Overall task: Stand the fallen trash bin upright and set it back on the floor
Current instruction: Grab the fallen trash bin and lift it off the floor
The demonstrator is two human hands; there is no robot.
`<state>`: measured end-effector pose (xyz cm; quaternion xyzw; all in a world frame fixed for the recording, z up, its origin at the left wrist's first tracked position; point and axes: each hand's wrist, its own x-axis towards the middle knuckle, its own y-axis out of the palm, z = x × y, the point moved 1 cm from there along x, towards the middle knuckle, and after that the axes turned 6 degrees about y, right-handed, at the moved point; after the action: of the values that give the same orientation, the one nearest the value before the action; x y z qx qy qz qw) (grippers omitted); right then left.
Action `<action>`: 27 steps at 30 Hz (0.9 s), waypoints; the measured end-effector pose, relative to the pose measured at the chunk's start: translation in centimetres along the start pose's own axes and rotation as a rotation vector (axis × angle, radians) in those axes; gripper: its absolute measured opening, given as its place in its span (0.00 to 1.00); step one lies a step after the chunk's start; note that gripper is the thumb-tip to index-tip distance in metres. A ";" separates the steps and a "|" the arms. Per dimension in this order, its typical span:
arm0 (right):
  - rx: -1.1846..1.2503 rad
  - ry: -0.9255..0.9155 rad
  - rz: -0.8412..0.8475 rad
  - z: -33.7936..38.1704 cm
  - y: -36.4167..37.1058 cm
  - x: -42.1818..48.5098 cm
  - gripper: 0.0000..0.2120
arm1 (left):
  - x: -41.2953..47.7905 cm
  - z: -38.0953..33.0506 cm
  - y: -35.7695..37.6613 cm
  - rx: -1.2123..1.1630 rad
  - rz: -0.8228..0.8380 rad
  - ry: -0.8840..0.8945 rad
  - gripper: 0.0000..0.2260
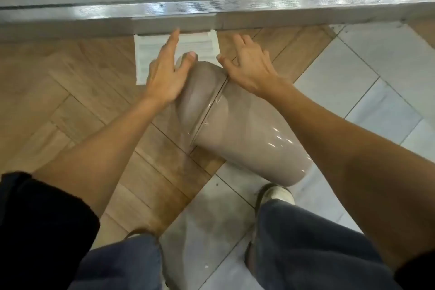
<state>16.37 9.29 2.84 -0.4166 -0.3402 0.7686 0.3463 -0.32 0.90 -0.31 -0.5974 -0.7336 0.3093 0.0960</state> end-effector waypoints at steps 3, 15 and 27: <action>0.041 0.003 0.050 -0.2 2.1 1.0 0.25 | -0.1 2.9 0.7 -0.203 -0.118 -0.204 0.26; 0.080 0.078 -0.015 -0.5 3.8 1.6 0.24 | -2.5 7.8 5.0 -0.551 0.031 -0.554 0.24; 0.318 0.291 -0.089 1.6 2.8 -1.1 0.05 | -7.0 10.6 6.6 -0.707 0.139 -0.720 0.24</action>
<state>14.77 6.55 1.67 -0.4479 -0.1794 0.7281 0.4868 1.55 -8.63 -10.82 -0.4964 -0.7385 0.2339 -0.3919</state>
